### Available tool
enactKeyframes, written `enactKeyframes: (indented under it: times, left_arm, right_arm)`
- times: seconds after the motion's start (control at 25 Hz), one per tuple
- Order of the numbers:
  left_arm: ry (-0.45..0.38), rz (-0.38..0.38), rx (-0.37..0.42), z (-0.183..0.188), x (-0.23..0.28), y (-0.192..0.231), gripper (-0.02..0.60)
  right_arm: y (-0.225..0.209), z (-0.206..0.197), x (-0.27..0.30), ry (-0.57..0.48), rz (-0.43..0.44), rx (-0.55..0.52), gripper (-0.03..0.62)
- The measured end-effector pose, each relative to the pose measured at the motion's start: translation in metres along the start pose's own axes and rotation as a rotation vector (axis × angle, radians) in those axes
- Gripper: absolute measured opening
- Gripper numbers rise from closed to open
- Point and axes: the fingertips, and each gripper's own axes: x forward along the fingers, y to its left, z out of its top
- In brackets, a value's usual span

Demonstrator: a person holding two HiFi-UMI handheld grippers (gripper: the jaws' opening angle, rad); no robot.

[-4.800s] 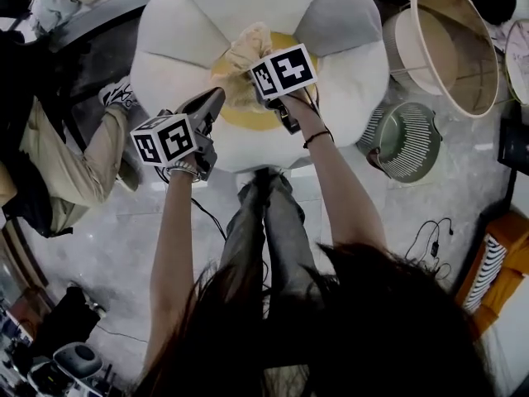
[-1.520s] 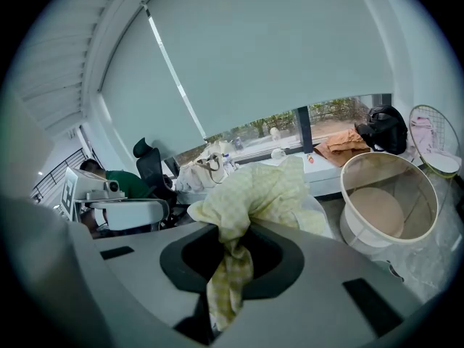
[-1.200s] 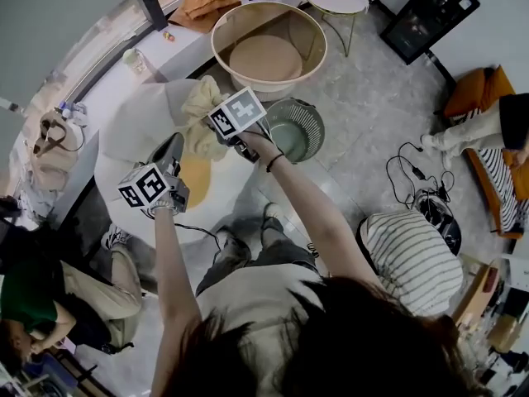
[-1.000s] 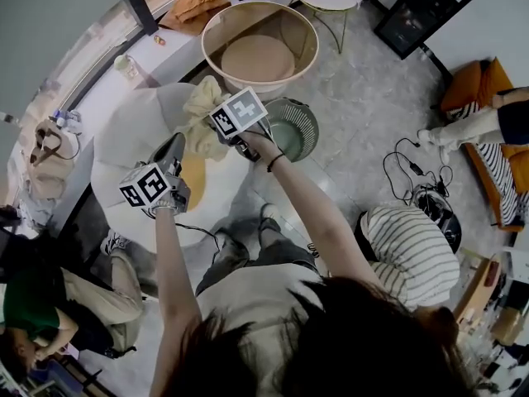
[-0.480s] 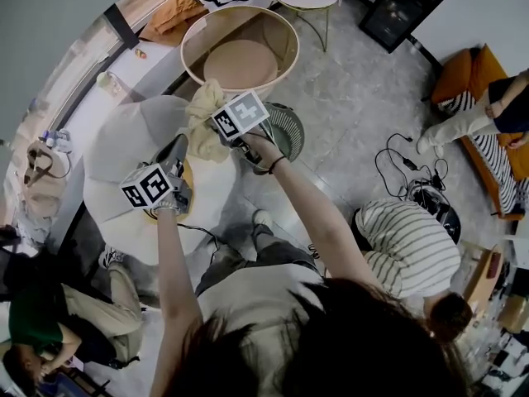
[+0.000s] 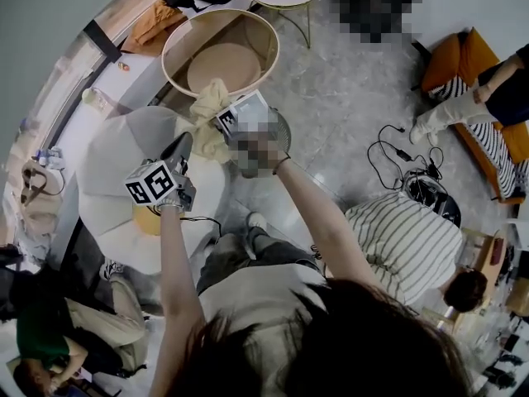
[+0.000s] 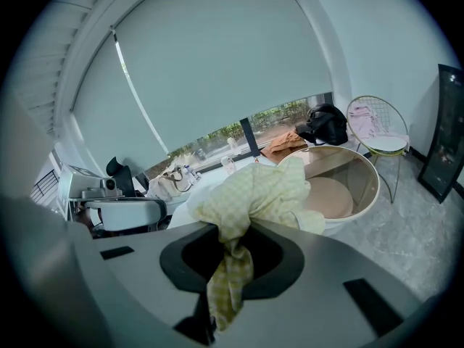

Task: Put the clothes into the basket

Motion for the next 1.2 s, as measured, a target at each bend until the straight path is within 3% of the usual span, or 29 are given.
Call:
enactKeyframes:
  times: [0.52,1.2]
  left_arm:
    - [0.1,-0.102,0.053,-0.008,0.055,-0.037,0.011]
    - [0.285,-0.241,0.075,-0.022,0.129,-0.051,0.011]
  right_arm:
    - [-0.057,-0.008,-0.036,-0.051,-0.109,0.087,0.054]
    - [-0.123,-0.018,-0.054,-0.074,-0.223,0.248,0.054]
